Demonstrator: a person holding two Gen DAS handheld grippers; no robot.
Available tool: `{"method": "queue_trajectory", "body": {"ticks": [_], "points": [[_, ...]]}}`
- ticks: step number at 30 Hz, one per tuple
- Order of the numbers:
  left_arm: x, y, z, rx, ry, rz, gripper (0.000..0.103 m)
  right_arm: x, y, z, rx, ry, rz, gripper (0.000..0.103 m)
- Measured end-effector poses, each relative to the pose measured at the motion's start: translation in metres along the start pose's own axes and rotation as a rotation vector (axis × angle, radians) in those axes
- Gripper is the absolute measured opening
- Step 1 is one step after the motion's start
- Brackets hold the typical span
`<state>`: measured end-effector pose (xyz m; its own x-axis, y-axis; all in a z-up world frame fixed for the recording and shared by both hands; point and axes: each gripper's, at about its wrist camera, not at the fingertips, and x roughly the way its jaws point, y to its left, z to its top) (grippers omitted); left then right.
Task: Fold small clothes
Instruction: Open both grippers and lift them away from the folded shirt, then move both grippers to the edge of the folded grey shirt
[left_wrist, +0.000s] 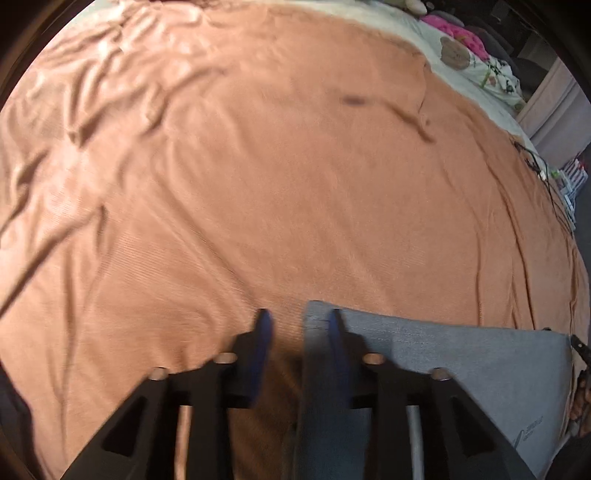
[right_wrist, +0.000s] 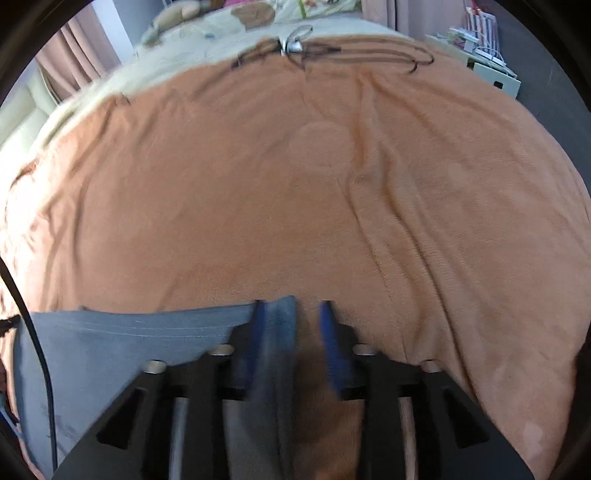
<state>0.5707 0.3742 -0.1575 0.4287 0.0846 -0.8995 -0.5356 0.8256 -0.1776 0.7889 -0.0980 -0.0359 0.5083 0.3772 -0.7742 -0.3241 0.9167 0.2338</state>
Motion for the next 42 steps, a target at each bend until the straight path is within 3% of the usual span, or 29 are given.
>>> {"method": "queue_trajectory", "body": {"ticks": [1, 2, 3, 15, 19, 23, 35, 42], "points": [[-0.009, 0.002, 0.0, -0.006, -0.022, -0.016, 0.057, -0.01, 0.0, -0.002, -0.008, -0.024, -0.005, 0.066], [-0.019, 0.004, 0.0, -0.014, -0.045, -0.037, 0.067, -0.02, 0.0, -0.004, -0.018, -0.042, -0.011, 0.07], [-0.03, 0.006, -0.001, -0.024, -0.065, -0.05, 0.07, -0.029, 0.0, -0.006, -0.026, -0.054, -0.016, 0.071], [-0.114, 0.018, -0.05, -0.044, -0.147, -0.125, 0.077, -0.124, -0.019, -0.078, 0.034, -0.13, 0.044, 0.071], [-0.136, 0.021, -0.074, -0.057, -0.174, -0.144, 0.086, -0.151, -0.031, -0.102, 0.084, -0.148, 0.078, 0.091], [-0.161, 0.022, -0.103, -0.056, -0.218, -0.15, 0.103, -0.179, -0.039, -0.13, 0.095, -0.191, 0.06, 0.1], [-0.201, 0.023, -0.181, -0.068, -0.279, -0.21, 0.103, -0.219, -0.046, -0.198, 0.17, -0.223, 0.076, 0.103], [-0.209, 0.024, -0.229, -0.081, -0.298, -0.255, 0.103, -0.215, -0.056, -0.24, 0.276, -0.167, -0.048, 0.103]]}}
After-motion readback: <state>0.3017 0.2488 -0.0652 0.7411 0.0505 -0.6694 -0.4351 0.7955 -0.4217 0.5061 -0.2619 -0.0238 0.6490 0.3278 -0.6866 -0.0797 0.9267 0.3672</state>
